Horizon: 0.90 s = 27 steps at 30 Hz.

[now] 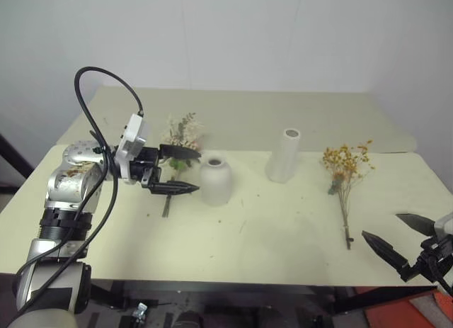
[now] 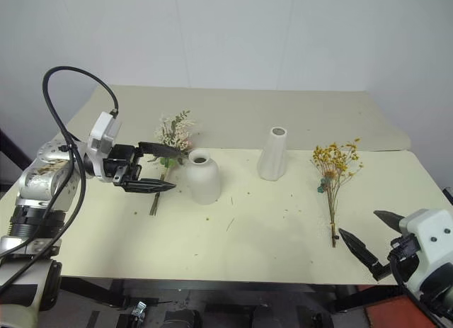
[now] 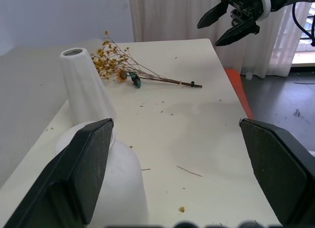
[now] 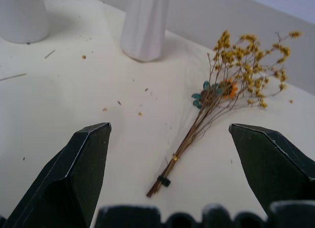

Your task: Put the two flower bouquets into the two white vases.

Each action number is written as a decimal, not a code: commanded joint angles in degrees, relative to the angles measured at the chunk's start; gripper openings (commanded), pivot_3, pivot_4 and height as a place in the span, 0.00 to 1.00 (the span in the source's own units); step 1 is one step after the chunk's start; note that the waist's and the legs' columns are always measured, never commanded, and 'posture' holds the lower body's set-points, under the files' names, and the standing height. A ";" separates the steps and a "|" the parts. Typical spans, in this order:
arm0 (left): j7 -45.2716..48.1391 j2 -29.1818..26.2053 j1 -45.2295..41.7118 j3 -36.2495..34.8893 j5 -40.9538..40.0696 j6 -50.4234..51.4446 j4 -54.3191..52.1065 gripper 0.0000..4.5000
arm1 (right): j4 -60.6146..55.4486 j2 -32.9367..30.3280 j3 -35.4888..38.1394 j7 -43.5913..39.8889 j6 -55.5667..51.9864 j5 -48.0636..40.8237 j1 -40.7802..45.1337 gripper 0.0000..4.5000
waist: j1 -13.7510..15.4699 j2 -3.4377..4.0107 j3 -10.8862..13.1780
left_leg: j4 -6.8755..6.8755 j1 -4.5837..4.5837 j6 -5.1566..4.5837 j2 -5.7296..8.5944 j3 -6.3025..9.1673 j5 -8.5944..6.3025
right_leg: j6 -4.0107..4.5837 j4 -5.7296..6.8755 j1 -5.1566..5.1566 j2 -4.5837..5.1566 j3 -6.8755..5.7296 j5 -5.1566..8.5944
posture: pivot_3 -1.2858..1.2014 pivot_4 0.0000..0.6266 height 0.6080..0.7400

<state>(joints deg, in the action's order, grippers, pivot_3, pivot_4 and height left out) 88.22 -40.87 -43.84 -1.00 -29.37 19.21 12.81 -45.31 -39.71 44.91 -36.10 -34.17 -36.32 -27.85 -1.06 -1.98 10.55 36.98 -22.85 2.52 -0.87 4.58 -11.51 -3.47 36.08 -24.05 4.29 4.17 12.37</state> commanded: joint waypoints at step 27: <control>-0.69 15.29 -20.33 8.20 10.77 -15.37 18.33 0.99 | 31.10 -7.54 -27.77 19.34 -28.84 5.17 48.51 1.00 | -0.06 -0.03 0.01 | 0.05 -0.19 -0.03 0.10 0.02 0.01 | 0.25 -0.04 -0.12 0.03 0.00 -0.20 | 0.52 0.24 1.00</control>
<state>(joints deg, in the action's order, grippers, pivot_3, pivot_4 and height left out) 86.51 -25.46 -62.02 6.57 -20.22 7.01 29.42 -16.60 -47.27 17.75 -18.37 -60.69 -32.66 18.70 -1.11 -2.01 10.56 37.01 -23.08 2.46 -0.78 4.60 -11.52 -3.11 36.03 -24.21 4.31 4.17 12.11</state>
